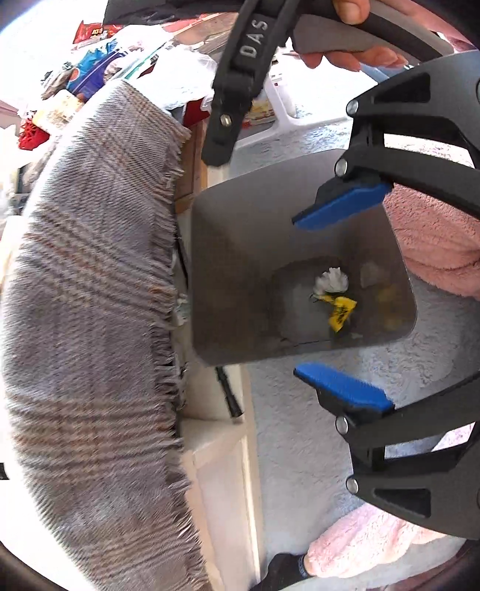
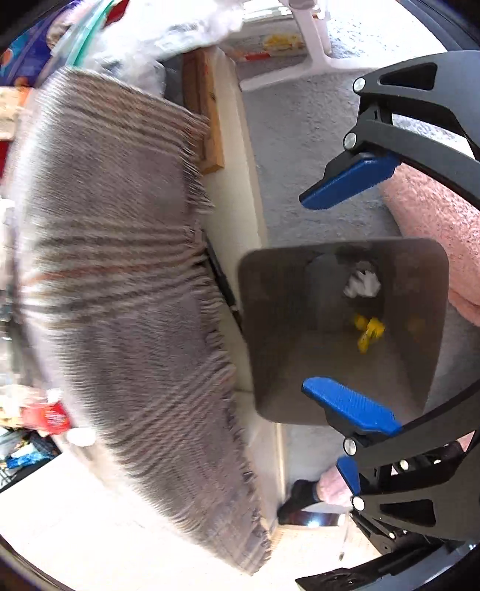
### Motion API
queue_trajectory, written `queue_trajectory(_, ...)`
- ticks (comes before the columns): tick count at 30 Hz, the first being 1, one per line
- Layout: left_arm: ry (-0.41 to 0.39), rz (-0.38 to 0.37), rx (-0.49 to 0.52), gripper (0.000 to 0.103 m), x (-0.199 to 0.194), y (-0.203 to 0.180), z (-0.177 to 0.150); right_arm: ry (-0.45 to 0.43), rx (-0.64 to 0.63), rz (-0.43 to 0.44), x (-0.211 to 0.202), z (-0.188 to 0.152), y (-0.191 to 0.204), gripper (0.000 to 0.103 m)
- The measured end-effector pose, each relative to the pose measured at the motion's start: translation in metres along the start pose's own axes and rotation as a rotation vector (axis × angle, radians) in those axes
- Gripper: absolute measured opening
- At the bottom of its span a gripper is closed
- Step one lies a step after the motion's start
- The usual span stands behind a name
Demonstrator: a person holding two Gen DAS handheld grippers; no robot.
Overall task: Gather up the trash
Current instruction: 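Move both open tools back over the table toward the trash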
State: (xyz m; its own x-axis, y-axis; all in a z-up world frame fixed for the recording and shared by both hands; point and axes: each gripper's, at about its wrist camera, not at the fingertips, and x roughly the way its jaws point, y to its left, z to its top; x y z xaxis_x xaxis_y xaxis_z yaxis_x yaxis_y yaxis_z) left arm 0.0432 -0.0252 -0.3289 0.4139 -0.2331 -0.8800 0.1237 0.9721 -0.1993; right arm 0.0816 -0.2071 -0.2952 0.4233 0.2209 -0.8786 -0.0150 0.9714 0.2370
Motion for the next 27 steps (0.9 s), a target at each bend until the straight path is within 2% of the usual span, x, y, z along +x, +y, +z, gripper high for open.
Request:
queue_trajectory(2,-0.029,0.012,-0.004,0.084,-0.010,0.002,0.006,-0.040,0.004,-0.023,-0.013,0.004,-0.003,0.100)
queue_trajectory(7,-0.103,0.055,0.004,0.090,-0.036,0.006,0.026,-0.098,0.000,-0.069,-0.041,0.021,-0.008,0.100)
queue_trajectory(14,-0.187,0.055,0.020,0.090,-0.069,0.006,0.068,-0.195,0.027,-0.049,-0.081,0.052,-0.023,0.100)
queue_trajectory(17,-0.223,0.054,0.034,0.090,-0.078,0.001,0.089,-0.238,0.020,-0.068,-0.091,0.068,-0.025,0.100)
queue_trajectory(27,-0.255,0.064,0.049,0.090,-0.065,-0.024,0.155,-0.295,0.027,-0.092,-0.090,0.120,-0.035,0.100)
